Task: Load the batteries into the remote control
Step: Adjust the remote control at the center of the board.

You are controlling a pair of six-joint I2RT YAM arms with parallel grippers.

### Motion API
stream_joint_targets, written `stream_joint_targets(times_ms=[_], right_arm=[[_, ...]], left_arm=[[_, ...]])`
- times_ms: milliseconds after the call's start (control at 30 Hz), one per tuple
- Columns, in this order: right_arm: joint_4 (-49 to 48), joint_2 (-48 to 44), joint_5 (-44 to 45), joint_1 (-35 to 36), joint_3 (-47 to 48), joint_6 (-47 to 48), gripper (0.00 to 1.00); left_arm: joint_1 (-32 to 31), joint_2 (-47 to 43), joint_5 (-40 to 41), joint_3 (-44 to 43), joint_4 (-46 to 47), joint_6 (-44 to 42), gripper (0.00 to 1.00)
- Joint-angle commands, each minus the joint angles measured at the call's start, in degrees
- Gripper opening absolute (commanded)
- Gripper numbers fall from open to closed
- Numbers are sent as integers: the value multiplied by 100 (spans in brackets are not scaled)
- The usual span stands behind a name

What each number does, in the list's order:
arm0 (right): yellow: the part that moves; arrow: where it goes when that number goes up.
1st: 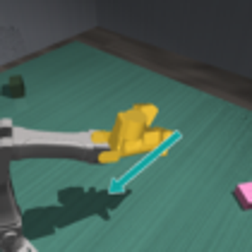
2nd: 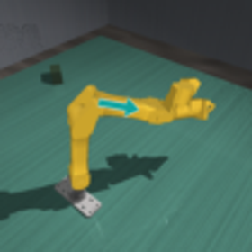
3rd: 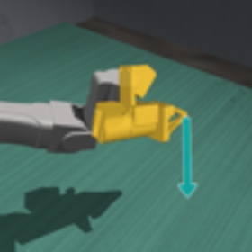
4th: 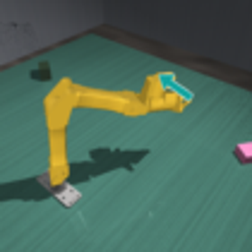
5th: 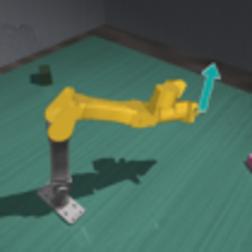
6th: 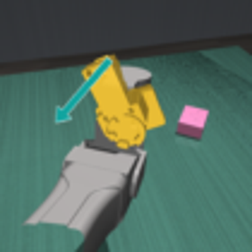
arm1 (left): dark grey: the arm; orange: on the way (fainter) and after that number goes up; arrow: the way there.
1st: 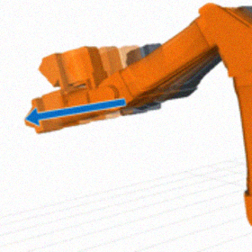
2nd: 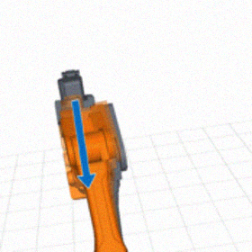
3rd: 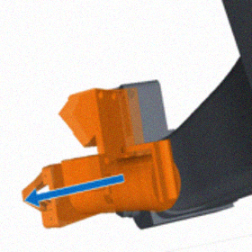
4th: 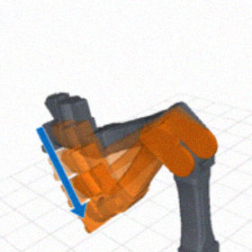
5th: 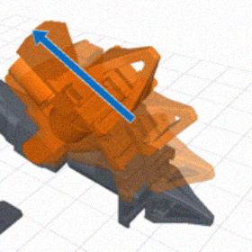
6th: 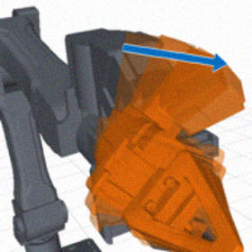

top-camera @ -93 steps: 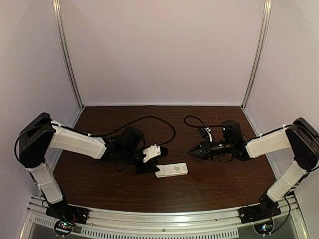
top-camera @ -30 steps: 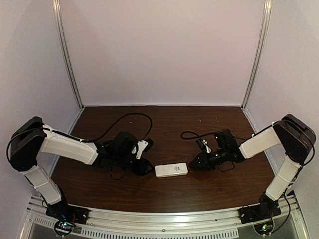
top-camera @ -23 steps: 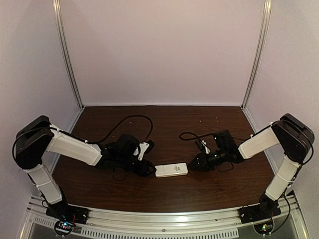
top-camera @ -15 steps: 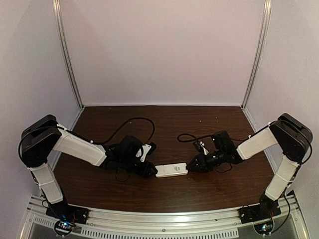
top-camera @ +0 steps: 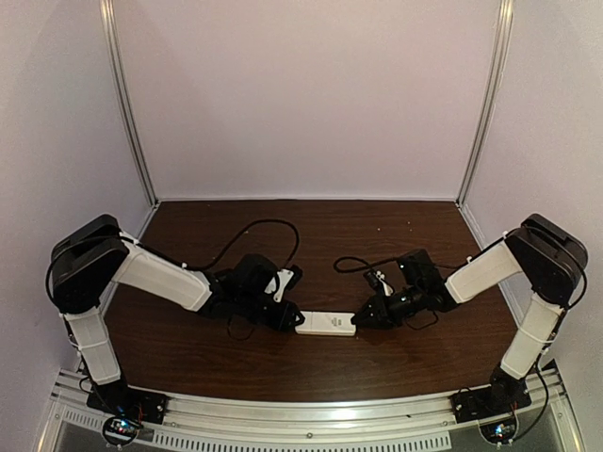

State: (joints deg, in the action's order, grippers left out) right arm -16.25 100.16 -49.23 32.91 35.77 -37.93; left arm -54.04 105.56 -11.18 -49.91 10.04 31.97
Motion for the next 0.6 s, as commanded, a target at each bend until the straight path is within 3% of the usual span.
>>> stream_joint_targets(times_ms=[0, 567], right_arm=[[-216, 107, -24, 71, 88, -64, 22], [-801, 366, -227, 371, 63, -472, 16]], left_arm=[[-113, 277, -182, -152, 57, -39, 28], [-597, 693, -781, -292, 426, 283, 21]])
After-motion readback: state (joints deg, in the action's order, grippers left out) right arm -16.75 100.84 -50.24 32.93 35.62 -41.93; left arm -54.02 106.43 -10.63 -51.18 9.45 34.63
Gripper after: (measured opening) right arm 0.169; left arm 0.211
